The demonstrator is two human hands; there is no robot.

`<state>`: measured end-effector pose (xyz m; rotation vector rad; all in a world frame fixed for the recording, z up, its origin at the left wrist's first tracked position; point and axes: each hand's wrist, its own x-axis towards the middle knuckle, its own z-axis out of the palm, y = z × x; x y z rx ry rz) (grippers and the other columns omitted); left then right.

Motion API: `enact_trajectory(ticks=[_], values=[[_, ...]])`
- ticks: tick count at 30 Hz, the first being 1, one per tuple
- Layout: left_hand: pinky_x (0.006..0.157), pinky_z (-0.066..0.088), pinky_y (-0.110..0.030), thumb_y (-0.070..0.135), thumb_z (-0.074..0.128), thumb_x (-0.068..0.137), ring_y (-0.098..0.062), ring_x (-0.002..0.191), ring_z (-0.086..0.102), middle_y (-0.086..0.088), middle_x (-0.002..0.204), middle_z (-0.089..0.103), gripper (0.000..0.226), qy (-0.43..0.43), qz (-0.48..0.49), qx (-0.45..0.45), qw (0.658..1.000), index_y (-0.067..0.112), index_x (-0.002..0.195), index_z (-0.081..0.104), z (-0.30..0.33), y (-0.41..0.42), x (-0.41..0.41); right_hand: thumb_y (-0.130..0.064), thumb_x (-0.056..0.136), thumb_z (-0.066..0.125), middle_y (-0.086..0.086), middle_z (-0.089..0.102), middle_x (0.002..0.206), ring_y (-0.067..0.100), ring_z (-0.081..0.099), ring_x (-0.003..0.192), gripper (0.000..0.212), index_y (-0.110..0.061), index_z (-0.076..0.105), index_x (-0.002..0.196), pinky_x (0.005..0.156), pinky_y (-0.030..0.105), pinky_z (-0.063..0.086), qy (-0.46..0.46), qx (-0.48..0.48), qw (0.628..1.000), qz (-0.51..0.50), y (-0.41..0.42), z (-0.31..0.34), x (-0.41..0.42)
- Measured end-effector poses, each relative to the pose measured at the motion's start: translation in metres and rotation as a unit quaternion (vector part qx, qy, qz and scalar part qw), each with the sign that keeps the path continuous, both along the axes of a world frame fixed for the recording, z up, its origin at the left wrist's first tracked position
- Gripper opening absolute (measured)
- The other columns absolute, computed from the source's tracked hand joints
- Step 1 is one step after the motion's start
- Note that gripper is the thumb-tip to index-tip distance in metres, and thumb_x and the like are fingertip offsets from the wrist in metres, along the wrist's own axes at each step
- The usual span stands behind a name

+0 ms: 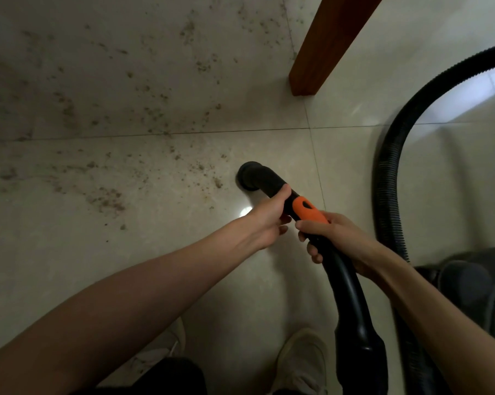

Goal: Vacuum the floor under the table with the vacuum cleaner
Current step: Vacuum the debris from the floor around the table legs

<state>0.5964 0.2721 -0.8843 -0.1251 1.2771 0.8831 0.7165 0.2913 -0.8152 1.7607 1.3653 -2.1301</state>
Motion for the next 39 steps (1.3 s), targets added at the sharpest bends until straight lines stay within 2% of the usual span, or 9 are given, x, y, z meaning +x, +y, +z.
enact_trajectory(ticks=[4, 8, 14, 17, 20, 23, 26, 29, 39], values=[[0.069, 0.038, -0.025, 0.048, 0.050, 0.092, -0.020, 0.105, 0.053, -0.009, 0.118, 0.062, 0.037, 0.004, -0.014, 0.004, 1.000, 0.015, 0.108, 0.056, -0.001, -0.004, 0.000, -0.013, 0.089, 0.062, 0.008, 0.059, 0.073, 0.012, 0.053, 0.044, 0.013, -0.008, 0.055, 0.099, 0.044, 0.022, 0.048, -0.011, 0.033, 0.999, 0.002, -0.006, 0.002, 0.000], [0.068, 0.038, -0.025, 0.047, 0.050, 0.092, -0.022, 0.105, 0.055, -0.009, 0.116, 0.063, 0.041, 0.018, -0.024, 0.008, 1.000, 0.011, 0.112, 0.056, -0.001, -0.007, 0.003, -0.022, 0.090, 0.063, 0.011, 0.061, 0.077, 0.013, 0.055, 0.043, 0.016, -0.018, 0.051, 0.098, 0.043, 0.023, 0.048, -0.051, 0.095, 0.994, 0.009, -0.013, 0.000, 0.001], [0.061, 0.037, -0.023, 0.041, 0.047, 0.096, -0.014, 0.071, 0.048, -0.003, 0.079, 0.055, 0.029, 0.034, -0.054, 0.021, 0.998, 0.015, 0.086, 0.054, 0.010, 0.002, 0.005, -0.028, 0.094, 0.058, 0.012, 0.060, 0.078, 0.015, 0.056, 0.043, 0.028, -0.025, 0.041, 0.116, 0.041, 0.026, 0.048, -0.069, 0.183, 0.981, 0.013, -0.013, -0.001, 0.000], [0.060, 0.039, -0.023, 0.038, 0.047, 0.096, -0.012, 0.062, 0.044, -0.002, 0.072, 0.051, 0.027, 0.040, -0.046, 0.027, 0.998, 0.012, 0.088, 0.053, 0.011, 0.009, 0.001, -0.030, 0.094, 0.057, 0.011, 0.060, 0.077, 0.015, 0.056, 0.043, 0.027, -0.025, 0.041, 0.115, 0.041, 0.026, 0.048, -0.076, 0.196, 0.978, 0.018, -0.007, -0.004, -0.005], [0.066, 0.045, -0.026, 0.038, 0.048, 0.096, -0.017, 0.075, 0.054, -0.006, 0.085, 0.057, 0.030, 0.047, -0.021, 0.041, 0.998, 0.009, 0.102, 0.053, 0.011, 0.018, -0.006, -0.032, 0.094, 0.056, 0.010, 0.060, 0.075, 0.016, 0.057, 0.044, 0.025, -0.022, 0.043, 0.112, 0.041, 0.027, 0.048, -0.090, 0.214, 0.972, 0.030, 0.004, -0.008, -0.014], [0.088, 0.050, -0.034, 0.040, 0.048, 0.095, -0.025, 0.104, 0.059, -0.013, 0.109, 0.061, 0.038, 0.061, -0.011, 0.046, 0.997, 0.005, 0.112, 0.052, 0.007, 0.029, -0.013, -0.035, 0.094, 0.054, 0.008, 0.060, 0.074, 0.014, 0.057, 0.044, 0.022, -0.020, 0.045, 0.108, 0.040, 0.025, 0.049, -0.108, 0.226, 0.967, 0.046, 0.015, -0.010, -0.025], [0.097, 0.048, -0.040, 0.041, 0.049, 0.095, -0.028, 0.110, 0.058, -0.016, 0.119, 0.059, 0.047, 0.075, -0.004, 0.050, 0.996, 0.002, 0.120, 0.050, 0.004, 0.037, -0.019, -0.036, 0.095, 0.053, 0.007, 0.060, 0.074, 0.012, 0.056, 0.043, 0.022, -0.019, 0.045, 0.106, 0.039, 0.023, 0.048, -0.112, 0.237, 0.963, 0.059, 0.022, -0.012, -0.033], [0.097, 0.048, -0.042, 0.043, 0.050, 0.094, -0.029, 0.109, 0.058, -0.017, 0.119, 0.059, 0.050, 0.080, 0.000, 0.055, 0.995, 0.002, 0.123, 0.048, 0.001, 0.038, -0.021, -0.036, 0.095, 0.052, 0.007, 0.060, 0.074, 0.011, 0.056, 0.042, 0.023, -0.019, 0.043, 0.107, 0.039, 0.022, 0.047, -0.113, 0.244, 0.961, 0.069, 0.023, -0.012, -0.036], [0.099, 0.047, -0.043, 0.036, 0.043, 0.098, -0.026, 0.099, 0.058, -0.011, 0.094, 0.059, 0.033, 0.054, -0.026, 0.095, 0.994, 0.005, 0.102, 0.050, 0.004, 0.018, -0.013, -0.042, 0.095, 0.051, 0.007, 0.060, 0.082, 0.012, 0.058, 0.047, 0.027, -0.023, 0.038, 0.109, 0.040, 0.021, 0.047, -0.133, 0.248, 0.956, 0.081, 0.005, -0.013, -0.027]])
